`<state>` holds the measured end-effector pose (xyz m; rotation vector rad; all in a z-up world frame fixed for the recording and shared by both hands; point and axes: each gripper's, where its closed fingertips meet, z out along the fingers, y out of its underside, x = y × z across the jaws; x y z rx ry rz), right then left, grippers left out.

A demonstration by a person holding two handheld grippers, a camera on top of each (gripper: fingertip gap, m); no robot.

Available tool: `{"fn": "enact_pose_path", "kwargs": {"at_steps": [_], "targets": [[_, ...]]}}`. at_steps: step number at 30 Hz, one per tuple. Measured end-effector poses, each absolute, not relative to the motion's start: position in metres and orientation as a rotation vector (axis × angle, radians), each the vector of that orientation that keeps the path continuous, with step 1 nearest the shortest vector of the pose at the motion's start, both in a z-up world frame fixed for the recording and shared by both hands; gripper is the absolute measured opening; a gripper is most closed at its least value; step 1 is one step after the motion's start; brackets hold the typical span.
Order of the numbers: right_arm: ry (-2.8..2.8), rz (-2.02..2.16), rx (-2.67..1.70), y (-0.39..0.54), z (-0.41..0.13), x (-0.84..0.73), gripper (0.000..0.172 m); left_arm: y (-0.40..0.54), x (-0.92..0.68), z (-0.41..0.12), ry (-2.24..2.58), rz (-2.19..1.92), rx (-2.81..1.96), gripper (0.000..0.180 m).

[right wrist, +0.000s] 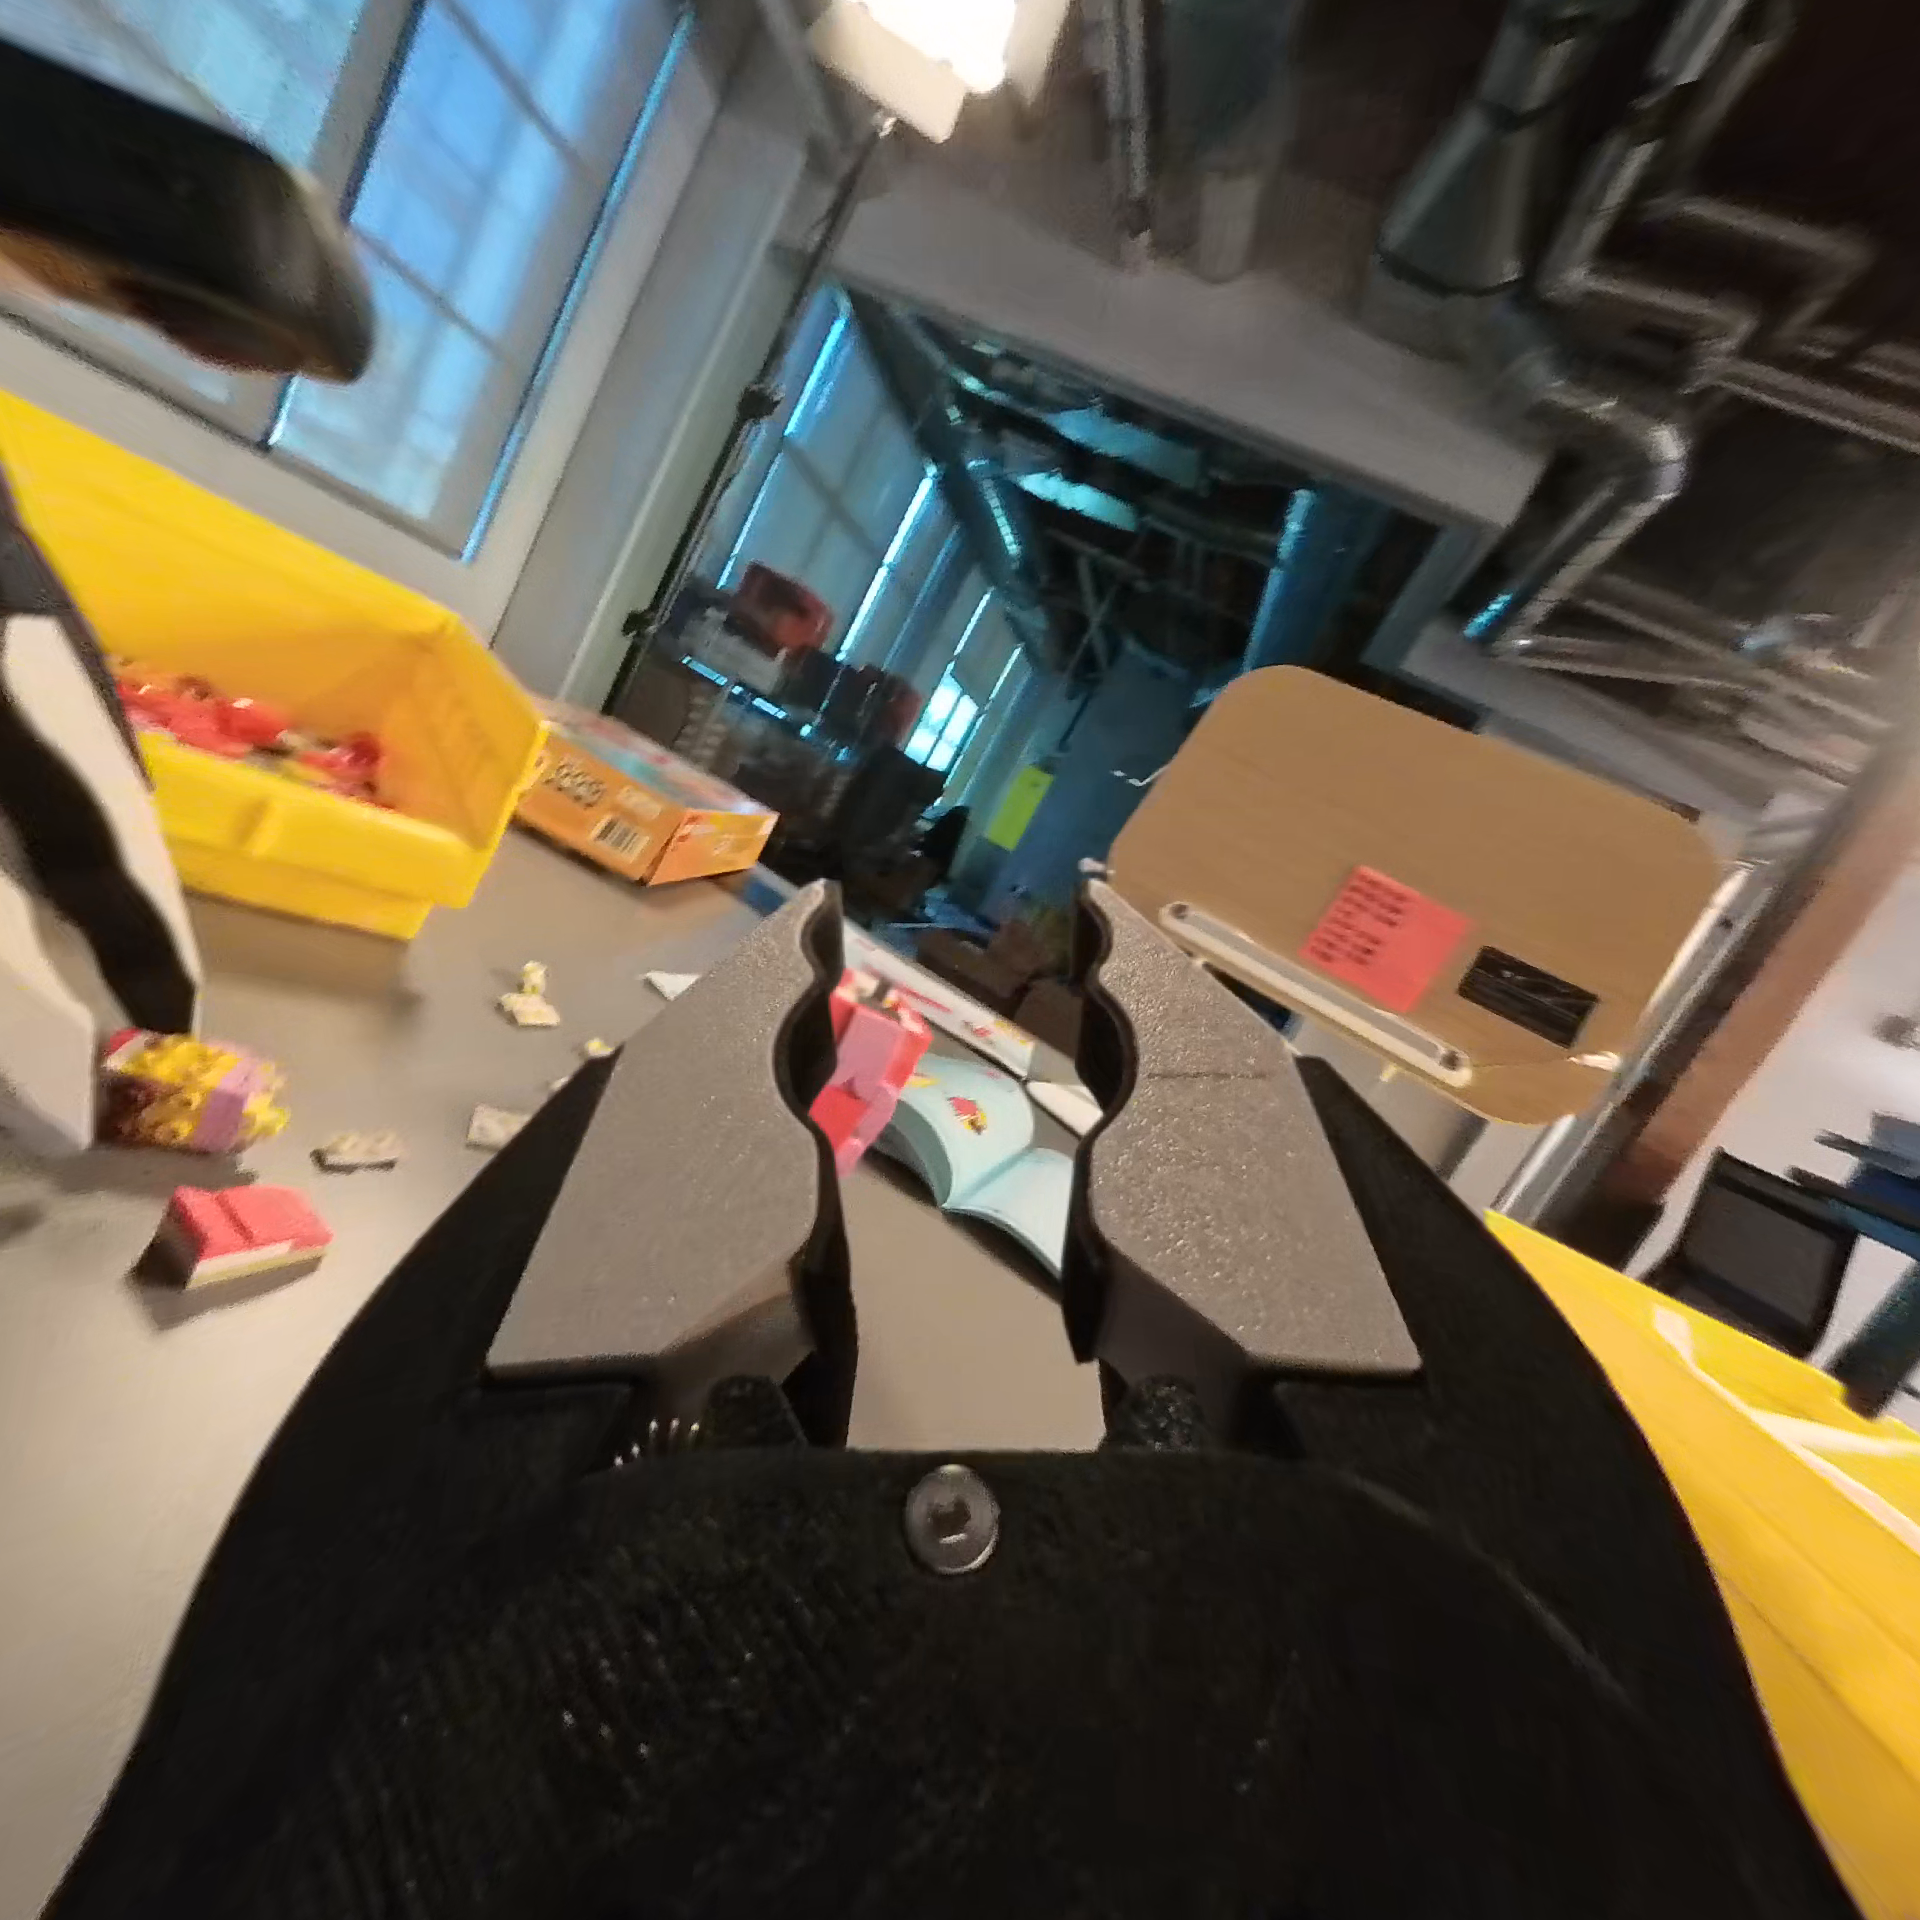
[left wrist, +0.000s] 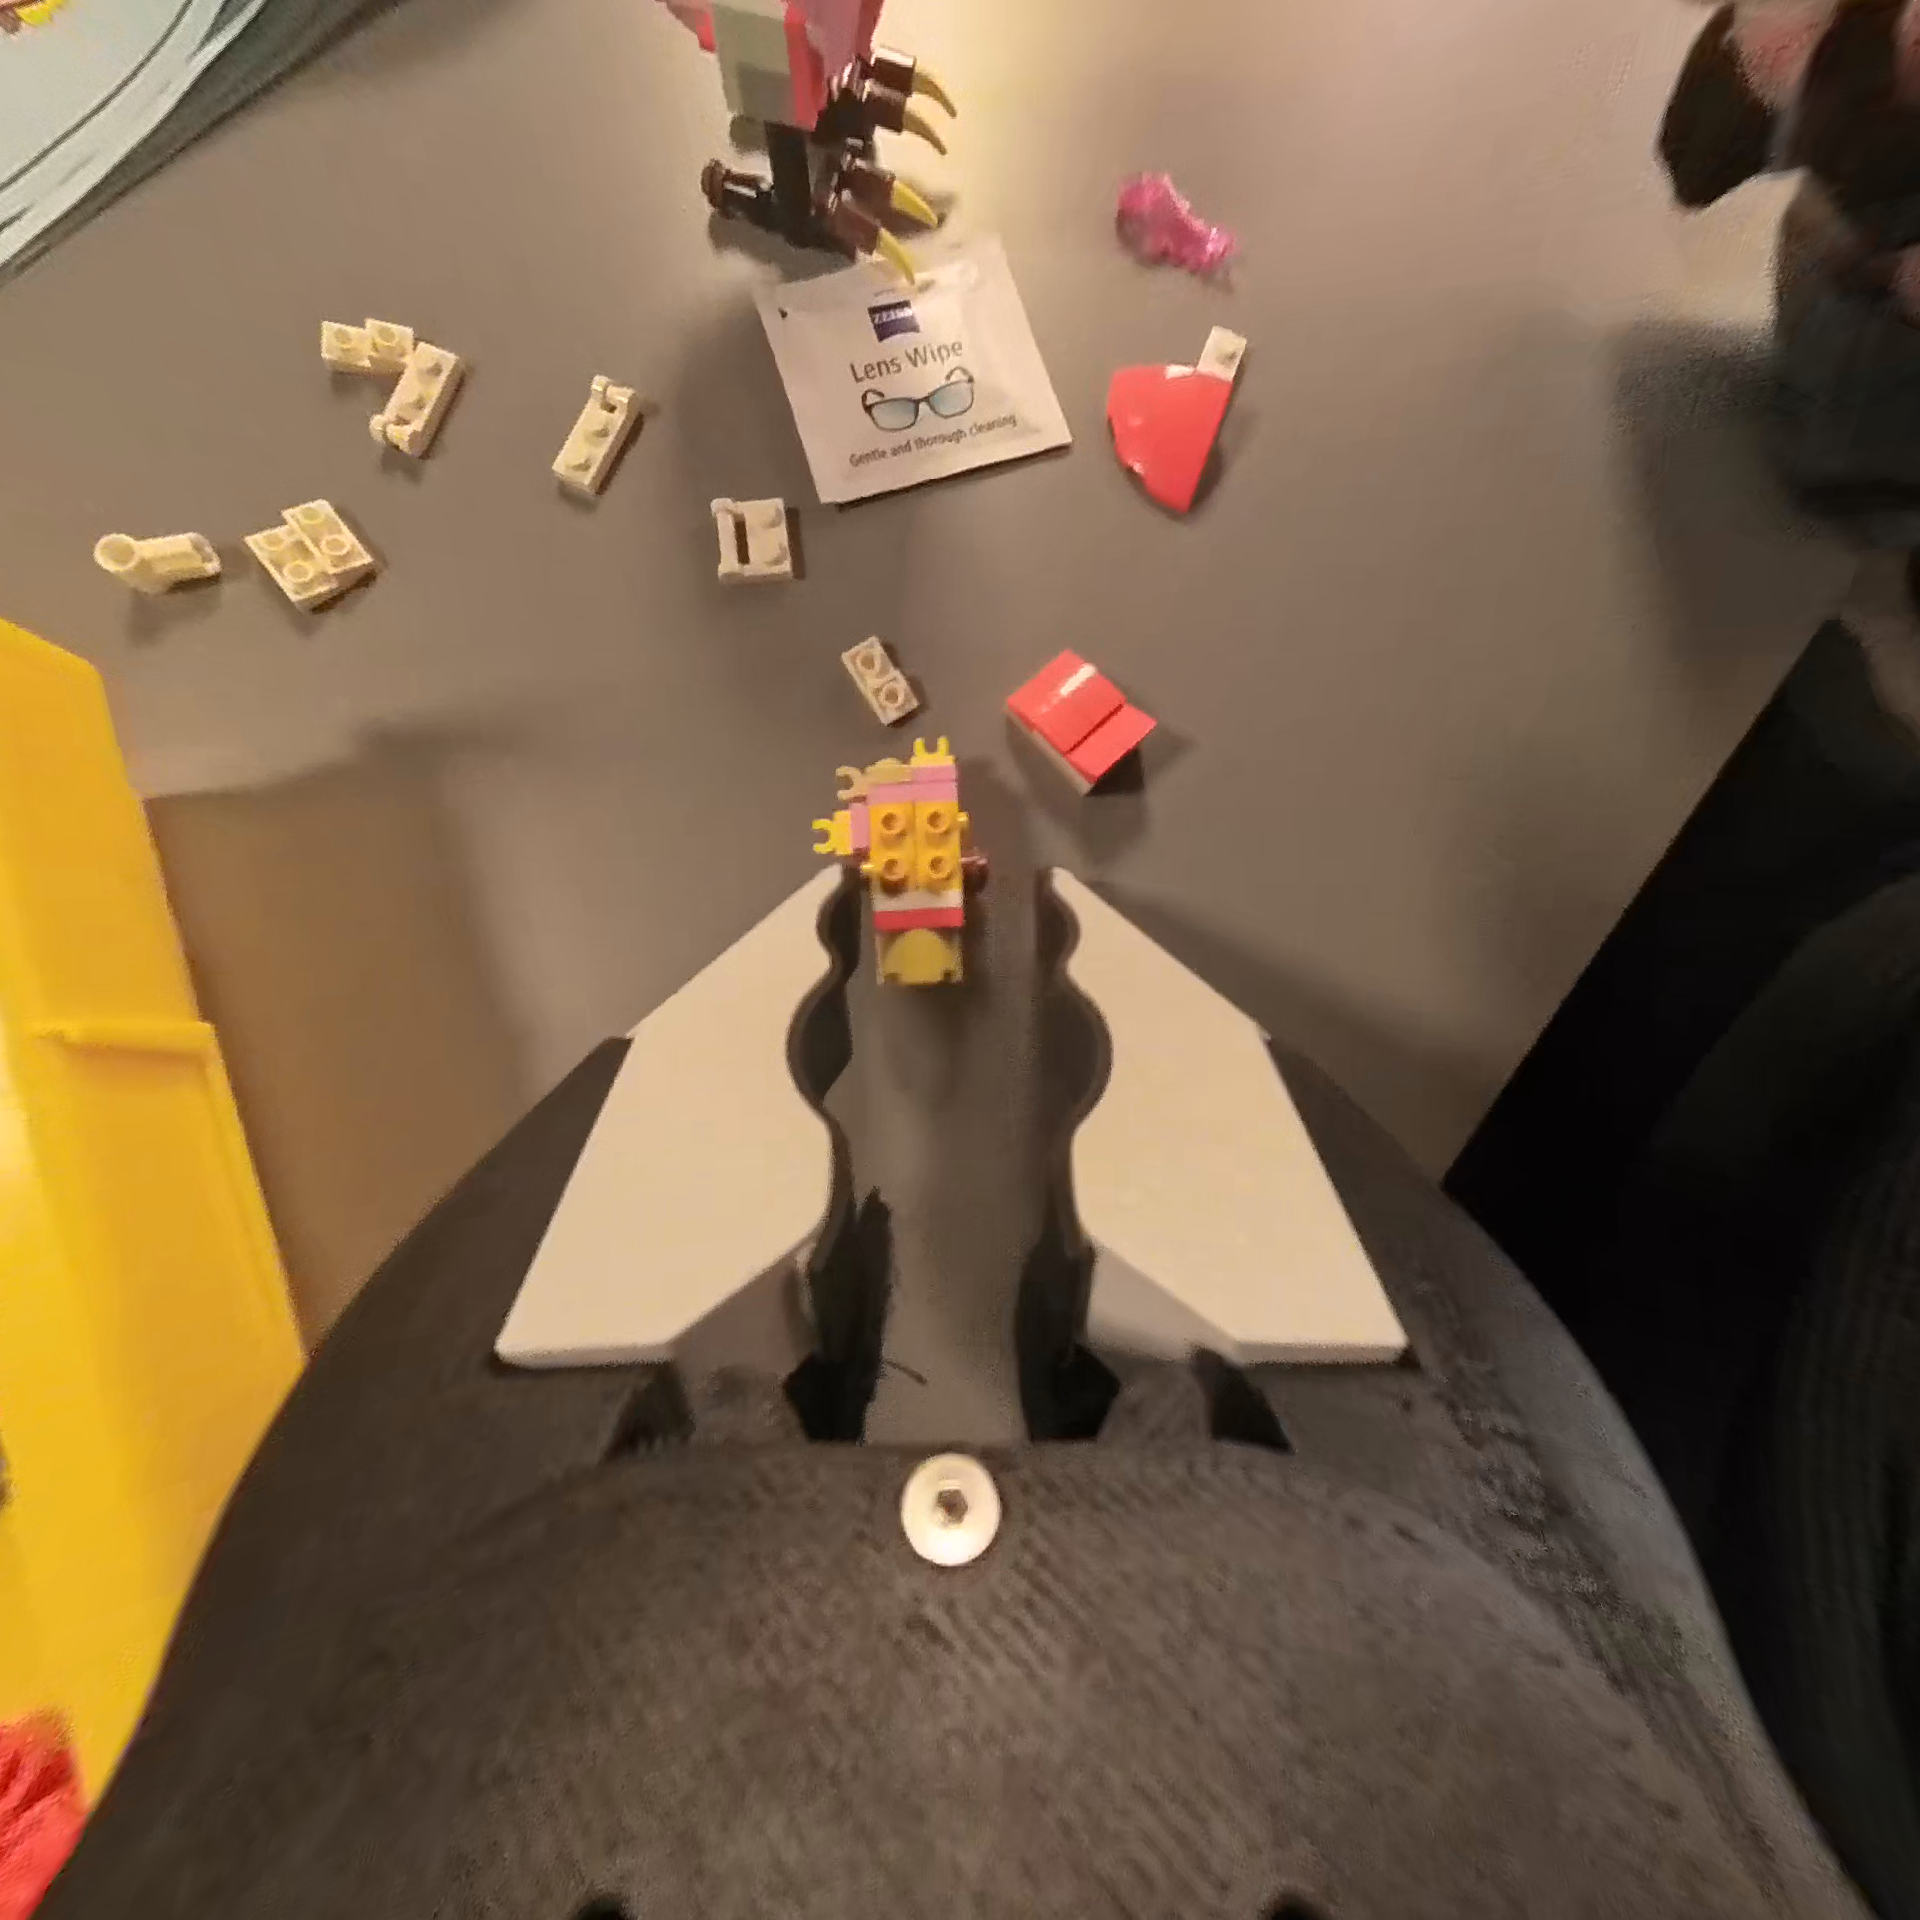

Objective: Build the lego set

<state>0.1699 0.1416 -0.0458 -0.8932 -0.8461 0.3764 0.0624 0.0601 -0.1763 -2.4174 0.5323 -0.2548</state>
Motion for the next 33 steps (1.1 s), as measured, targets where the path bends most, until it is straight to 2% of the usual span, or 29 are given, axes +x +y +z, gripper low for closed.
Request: {"fn": "enact_pose_path", "kwargs": {"at_steps": [3, 5, 14, 19, 23, 26, 33], "targets": [[-0.766, 0.385, -0.9, 0.147, -0.038, 0.182, 0.04, 0.061, 0.07, -0.163, 0.464, -0.382, -2.324, 0.047], [-0.735, 0.402, -0.922, 0.152, -0.037, 0.185, 0.038, 0.065, 0.074, -0.14, 0.422, -0.445, -2.203, 0.05], [-0.659, 0.439, -1.003, 0.172, -0.036, 0.193, 0.03, 0.128, 0.039, 0.066, 0.251, -0.388, -1.625, 0.045], [-0.864, 0.46, -1.092, 0.209, -0.048, 0.176, 0.035, 0.151, 0.038, 0.139, 0.32, -0.387, -1.534, 0.045], [-0.966, 0.387, -1.1, 0.265, -0.064, 0.155, 0.039, 0.157, 0.03, 0.163, 0.302, -0.352, -1.409, 0.045], [-1.074, 0.33, -1.086, 0.287, -0.088, 0.129, 0.04, 0.165, 0.021, 0.161, 0.287, -0.336, -1.381, 0.044], [-1.214, 0.193, -0.878, 0.302, -0.09, 0.083, 0.035, 0.193, 0.012, 0.154, 0.3, -0.349, -1.38, 0.043]]}}
